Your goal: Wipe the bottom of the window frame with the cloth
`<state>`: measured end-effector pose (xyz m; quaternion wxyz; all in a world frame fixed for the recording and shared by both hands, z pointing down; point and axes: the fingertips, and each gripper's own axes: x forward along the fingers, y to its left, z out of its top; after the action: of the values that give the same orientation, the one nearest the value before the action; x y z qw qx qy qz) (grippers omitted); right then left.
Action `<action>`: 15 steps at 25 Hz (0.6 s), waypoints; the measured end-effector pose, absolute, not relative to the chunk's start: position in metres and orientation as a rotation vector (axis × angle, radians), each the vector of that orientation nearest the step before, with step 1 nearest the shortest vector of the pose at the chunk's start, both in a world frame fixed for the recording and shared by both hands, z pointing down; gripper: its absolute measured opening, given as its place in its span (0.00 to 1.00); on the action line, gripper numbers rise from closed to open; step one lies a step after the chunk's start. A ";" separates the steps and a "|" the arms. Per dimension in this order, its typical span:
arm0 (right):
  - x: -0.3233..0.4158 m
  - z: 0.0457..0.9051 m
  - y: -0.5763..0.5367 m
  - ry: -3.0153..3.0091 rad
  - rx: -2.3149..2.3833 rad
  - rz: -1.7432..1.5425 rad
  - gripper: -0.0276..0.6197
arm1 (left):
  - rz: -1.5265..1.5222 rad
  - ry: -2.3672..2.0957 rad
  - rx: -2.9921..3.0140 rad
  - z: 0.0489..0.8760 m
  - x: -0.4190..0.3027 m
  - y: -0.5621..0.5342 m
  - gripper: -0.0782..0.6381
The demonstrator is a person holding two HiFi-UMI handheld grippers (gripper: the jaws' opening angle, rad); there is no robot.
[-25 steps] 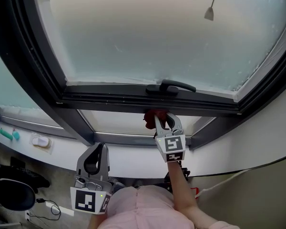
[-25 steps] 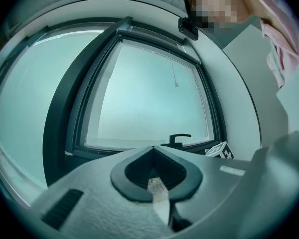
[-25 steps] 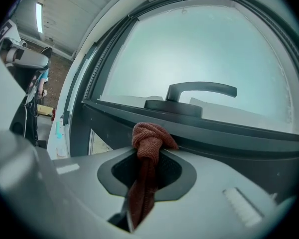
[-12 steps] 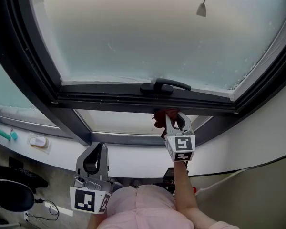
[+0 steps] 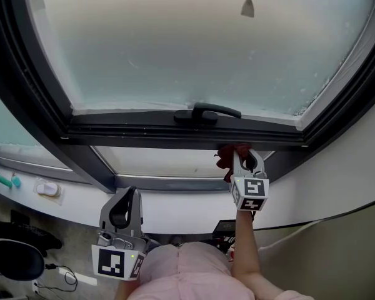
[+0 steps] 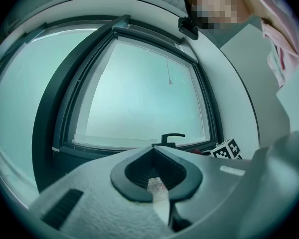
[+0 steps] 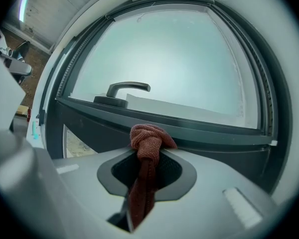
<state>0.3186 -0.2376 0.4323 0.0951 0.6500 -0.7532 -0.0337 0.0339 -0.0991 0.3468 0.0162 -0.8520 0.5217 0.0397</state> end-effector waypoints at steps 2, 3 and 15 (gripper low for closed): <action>0.335 0.433 -0.236 -2.201 1.967 -0.089 0.15 | 0.123 1.621 -2.649 0.347 0.036 -0.100 0.10; 0.344 0.434 -0.235 -2.180 1.992 -0.082 0.15 | 0.123 1.621 -2.649 0.347 0.037 -0.101 0.10; 0.417 0.433 -0.231 -2.057 2.095 -0.092 0.16 | 0.120 1.604 -2.658 0.347 0.046 -0.110 0.10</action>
<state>0.4166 -0.2307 0.4327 0.1019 0.7095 -0.6966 -0.0312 0.0462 -0.1097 0.3467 0.0173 -0.8555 0.5161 0.0386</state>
